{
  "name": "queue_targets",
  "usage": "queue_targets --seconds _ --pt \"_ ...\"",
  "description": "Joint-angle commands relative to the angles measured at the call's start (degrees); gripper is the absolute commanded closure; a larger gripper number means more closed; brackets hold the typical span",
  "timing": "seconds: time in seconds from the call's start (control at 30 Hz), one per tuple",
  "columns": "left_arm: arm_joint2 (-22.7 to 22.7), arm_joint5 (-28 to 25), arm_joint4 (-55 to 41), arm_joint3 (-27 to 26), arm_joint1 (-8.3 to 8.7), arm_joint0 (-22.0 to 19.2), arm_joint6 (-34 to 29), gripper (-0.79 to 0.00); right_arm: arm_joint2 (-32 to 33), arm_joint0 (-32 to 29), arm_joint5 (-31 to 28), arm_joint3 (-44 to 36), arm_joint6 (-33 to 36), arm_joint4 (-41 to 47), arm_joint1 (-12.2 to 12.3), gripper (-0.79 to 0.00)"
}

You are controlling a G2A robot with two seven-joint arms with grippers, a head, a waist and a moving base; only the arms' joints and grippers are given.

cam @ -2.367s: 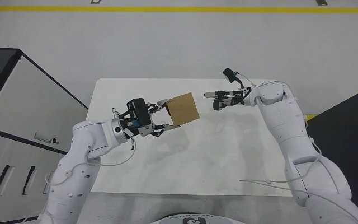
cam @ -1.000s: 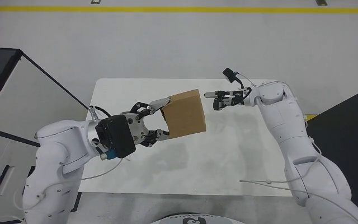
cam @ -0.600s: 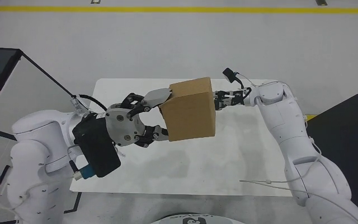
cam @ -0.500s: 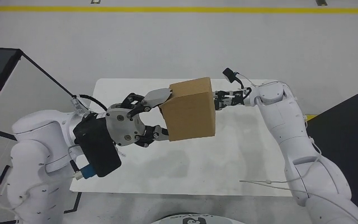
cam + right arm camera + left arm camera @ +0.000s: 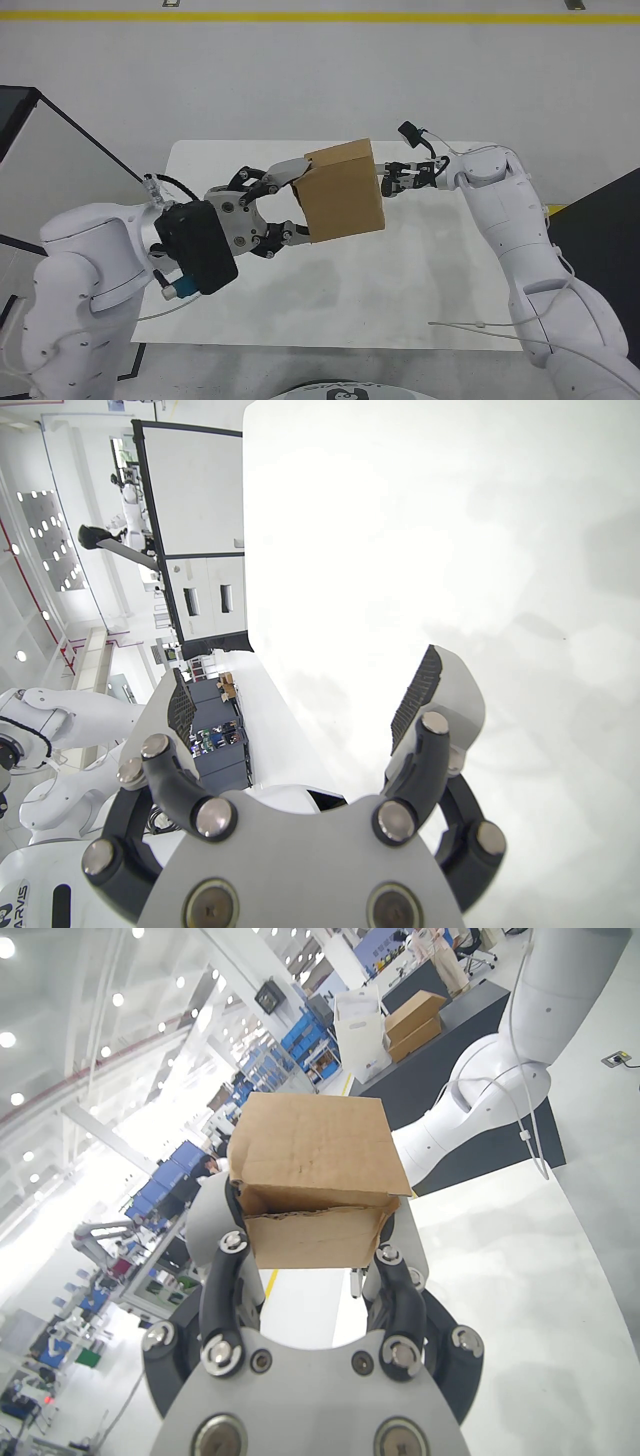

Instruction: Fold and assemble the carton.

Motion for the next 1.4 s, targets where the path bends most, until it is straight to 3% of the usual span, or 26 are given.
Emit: queue_targets --seconds 0.0,0.43,0.7,1.0,1.2,1.3,1.37 --pt "0.24 0.39 -1.46 0.0 0.04 0.05 -1.92 0.0 0.0 0.0 0.0 0.0 0.0 0.0 0.0 -0.785" --pt "0.22 0.66 -1.39 0.0 0.04 -0.01 -1.8 0.0 0.0 0.0 0.0 0.0 0.0 0.0 0.0 -0.785" --pt "-0.36 -1.67 11.77 0.0 0.43 -5.76 4.68 0.0 0.0 0.0 0.0 0.0 0.0 0.0 0.0 -0.785" --pt "0.0 -0.71 12.51 0.0 0.41 -5.9 6.02 0.0 0.0 0.0 0.0 0.0 0.0 0.0 0.0 -0.785" --pt "-1.09 -1.82 22.0 0.0 0.91 -8.43 15.46 0.0 0.0 0.0 0.0 0.0 0.0 0.0 0.0 -0.785" --pt "-1.67 -2.85 33.98 0.0 1.76 -9.53 24.53 0.0 0.0 0.0 0.0 0.0 0.0 0.0 0.0 -0.785" --pt "-2.1 -0.28 41.41 0.0 2.34 -8.57 30.71 0.0 0.0 0.0 0.0 0.0 0.0 0.0 0.0 -0.785"
